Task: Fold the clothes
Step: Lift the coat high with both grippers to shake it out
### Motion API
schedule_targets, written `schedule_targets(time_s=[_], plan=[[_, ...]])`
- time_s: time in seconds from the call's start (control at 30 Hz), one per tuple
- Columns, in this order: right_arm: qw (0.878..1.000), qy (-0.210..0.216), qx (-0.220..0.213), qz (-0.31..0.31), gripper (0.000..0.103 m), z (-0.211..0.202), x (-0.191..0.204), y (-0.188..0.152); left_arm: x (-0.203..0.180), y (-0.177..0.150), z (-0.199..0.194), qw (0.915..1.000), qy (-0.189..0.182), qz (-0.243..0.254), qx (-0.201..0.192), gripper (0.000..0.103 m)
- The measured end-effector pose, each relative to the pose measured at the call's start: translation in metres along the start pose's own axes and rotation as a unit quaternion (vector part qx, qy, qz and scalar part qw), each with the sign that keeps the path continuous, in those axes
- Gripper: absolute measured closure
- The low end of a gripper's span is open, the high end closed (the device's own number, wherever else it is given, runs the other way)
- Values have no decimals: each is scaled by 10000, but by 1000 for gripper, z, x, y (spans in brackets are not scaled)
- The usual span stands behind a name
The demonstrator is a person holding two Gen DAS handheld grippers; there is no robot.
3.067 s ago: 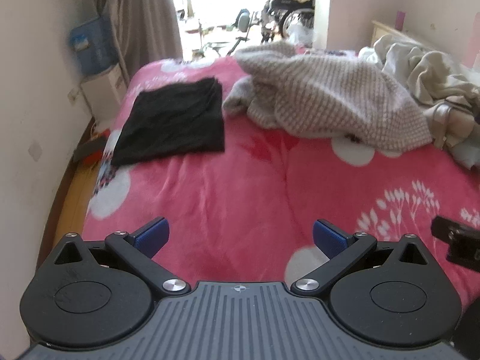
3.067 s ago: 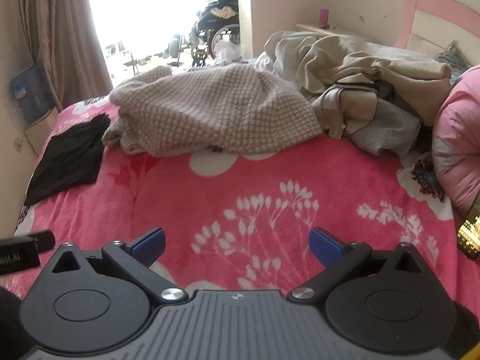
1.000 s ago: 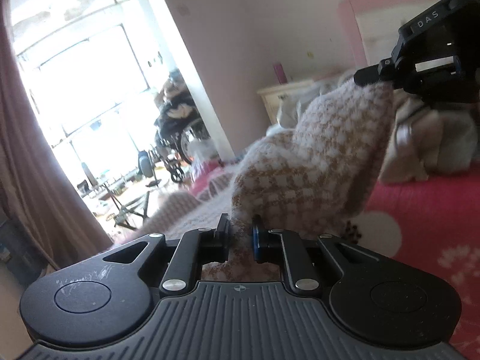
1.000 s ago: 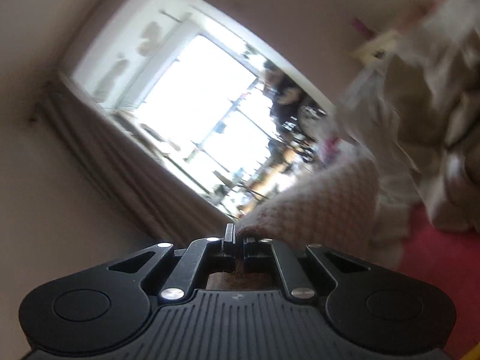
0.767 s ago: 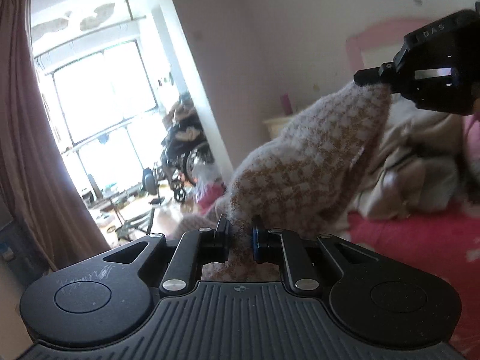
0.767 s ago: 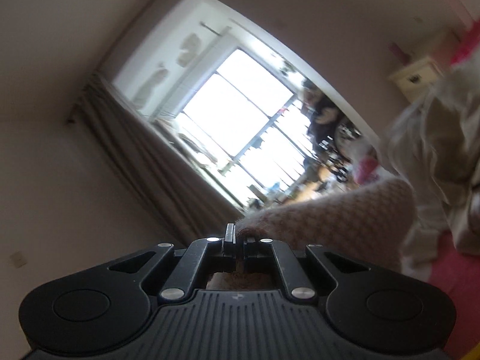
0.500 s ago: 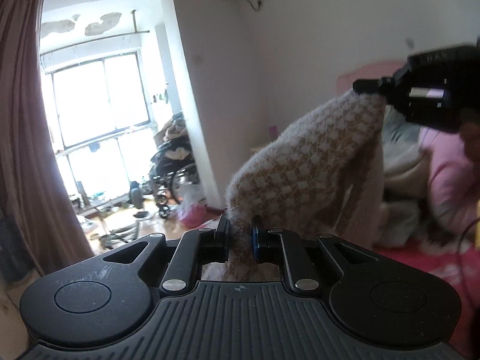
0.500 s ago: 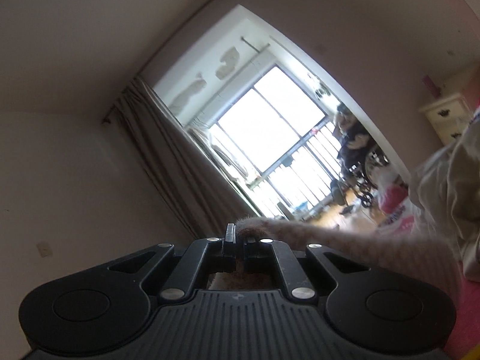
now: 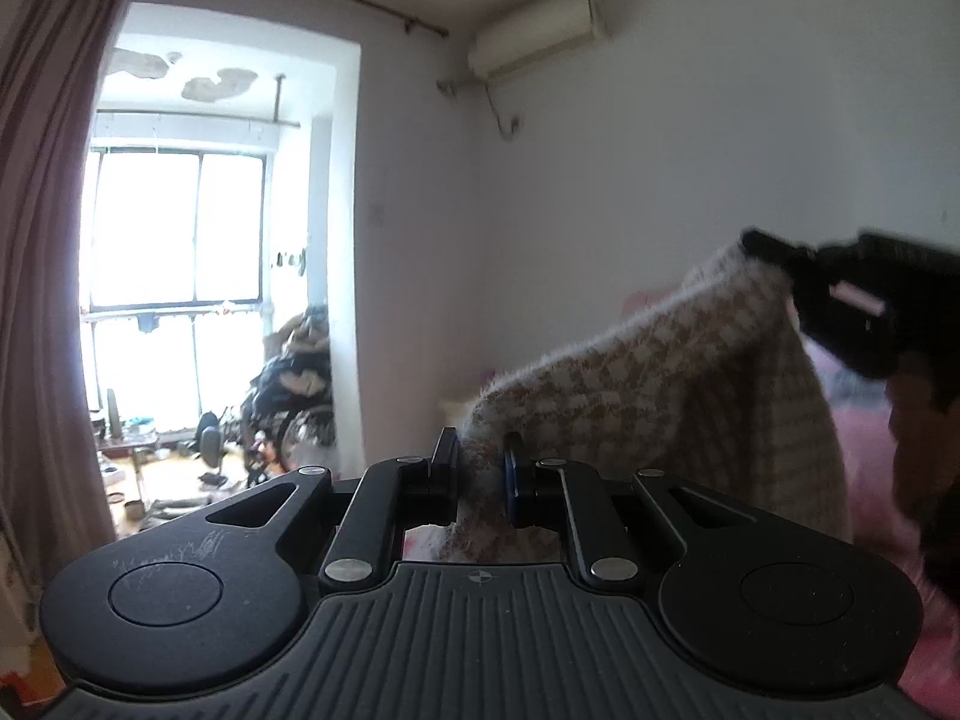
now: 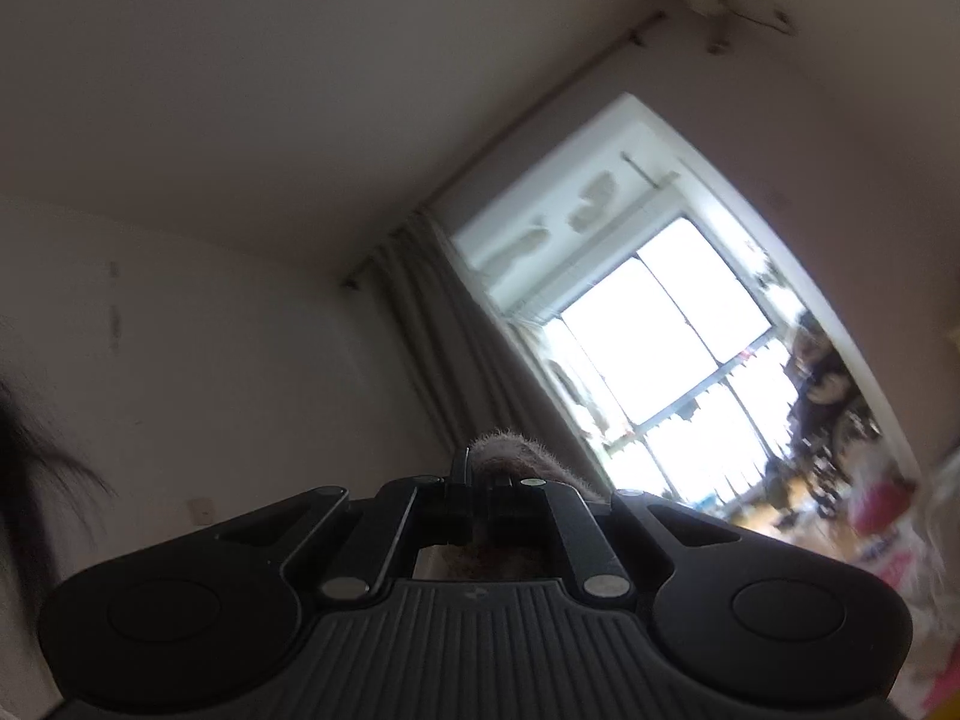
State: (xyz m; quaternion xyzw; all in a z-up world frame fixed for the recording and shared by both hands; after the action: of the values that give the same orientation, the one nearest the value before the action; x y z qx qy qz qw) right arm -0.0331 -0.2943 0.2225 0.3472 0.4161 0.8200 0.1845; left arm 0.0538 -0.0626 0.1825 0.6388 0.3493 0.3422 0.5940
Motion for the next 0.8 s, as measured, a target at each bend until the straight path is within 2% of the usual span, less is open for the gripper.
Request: schedule_targets(time_s=[0.2, 0.33, 0.5, 0.63, 0.73, 0.8], plan=[[9978, 581, -36, -307, 98, 14, 48, 33, 1, 37, -17, 9974, 43, -214, -693, 91], [9943, 850, -151, -630, 98, 20, 74, 61, 0, 64, -22, 9942, -106, -341, -1018, 91], [9900, 1145, -368, -742, 98, 34, 82, 97, -4, 105, -28, 9874, -274, -387, -1507, 91], [9867, 1265, -447, -918, 98, 50, 84, 120, 2, 131, -22, 9825, -393, -546, -1735, 91], [9863, 1230, -482, -986, 98, 62, 78, 129, 5, 144, -11, 9802, -393, -552, -1859, 91], [9887, 1108, -471, -890, 98, 71, 61, 128, 11, 140, 6, 9819, -365, -623, -1752, 91]])
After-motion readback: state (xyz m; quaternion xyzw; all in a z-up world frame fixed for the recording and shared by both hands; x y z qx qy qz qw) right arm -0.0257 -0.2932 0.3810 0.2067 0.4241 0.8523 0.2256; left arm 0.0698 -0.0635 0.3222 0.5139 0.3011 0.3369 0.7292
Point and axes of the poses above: each gripper's, at about its wrist camera, not at the fingertips, and z roughly the way its jaws point, x to its left, y to its top, the point moved 5 cm from there along z, roughly the way its jaws point, and after that the axes turned 8 degrees about y, right-handed, at the moved point
